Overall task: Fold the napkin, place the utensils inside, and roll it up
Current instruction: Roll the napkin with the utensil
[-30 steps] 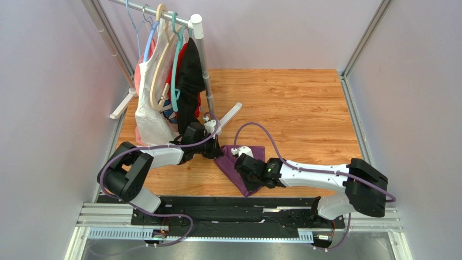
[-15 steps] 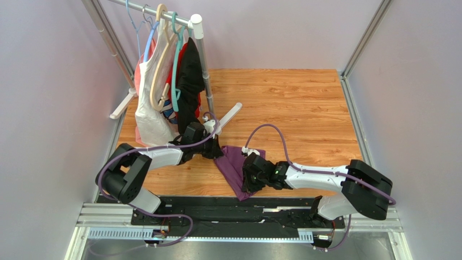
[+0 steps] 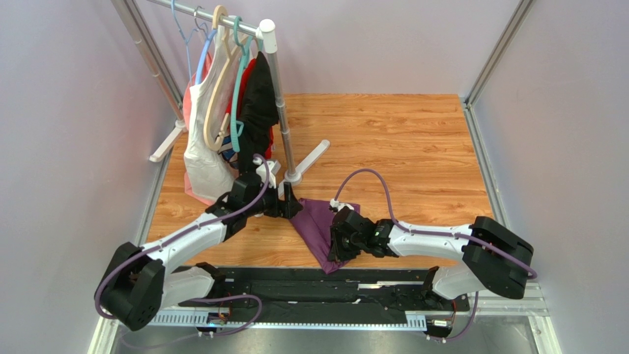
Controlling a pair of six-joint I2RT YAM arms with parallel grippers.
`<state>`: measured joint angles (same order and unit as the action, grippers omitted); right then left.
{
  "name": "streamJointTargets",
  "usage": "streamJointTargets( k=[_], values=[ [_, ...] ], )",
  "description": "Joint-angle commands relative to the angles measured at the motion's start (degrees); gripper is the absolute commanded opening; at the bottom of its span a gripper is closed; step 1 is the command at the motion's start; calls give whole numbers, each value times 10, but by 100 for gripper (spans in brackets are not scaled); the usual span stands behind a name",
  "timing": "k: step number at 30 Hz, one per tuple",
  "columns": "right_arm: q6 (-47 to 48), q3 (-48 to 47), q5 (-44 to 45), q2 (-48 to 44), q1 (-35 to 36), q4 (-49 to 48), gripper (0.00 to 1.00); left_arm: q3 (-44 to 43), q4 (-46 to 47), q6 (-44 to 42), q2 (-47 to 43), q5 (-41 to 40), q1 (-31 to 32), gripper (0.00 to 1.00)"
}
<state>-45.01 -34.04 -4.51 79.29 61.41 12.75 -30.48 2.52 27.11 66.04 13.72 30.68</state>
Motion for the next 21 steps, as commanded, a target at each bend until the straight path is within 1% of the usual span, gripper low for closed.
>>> streamJointTargets(
  k=[1,3,7,9,16,21],
  values=[
    [13,24,30,32,-1,52,0,58,-28,74,-42,-25,4,90],
    [13,23,28,33,-3,51,0,81,-29,82,-49,-31,5,90],
    [17,25,21,37,-3,44,0,110,40,112,-48,-12,6,90],
    [15,27,21,38,-3,44,0,117,60,121,-40,-5,5,90],
    [17,28,18,34,-4,39,0,146,167,173,24,5,5,89],
    [16,32,17,38,-3,38,0,145,198,181,50,-18,5,83]
  ],
)
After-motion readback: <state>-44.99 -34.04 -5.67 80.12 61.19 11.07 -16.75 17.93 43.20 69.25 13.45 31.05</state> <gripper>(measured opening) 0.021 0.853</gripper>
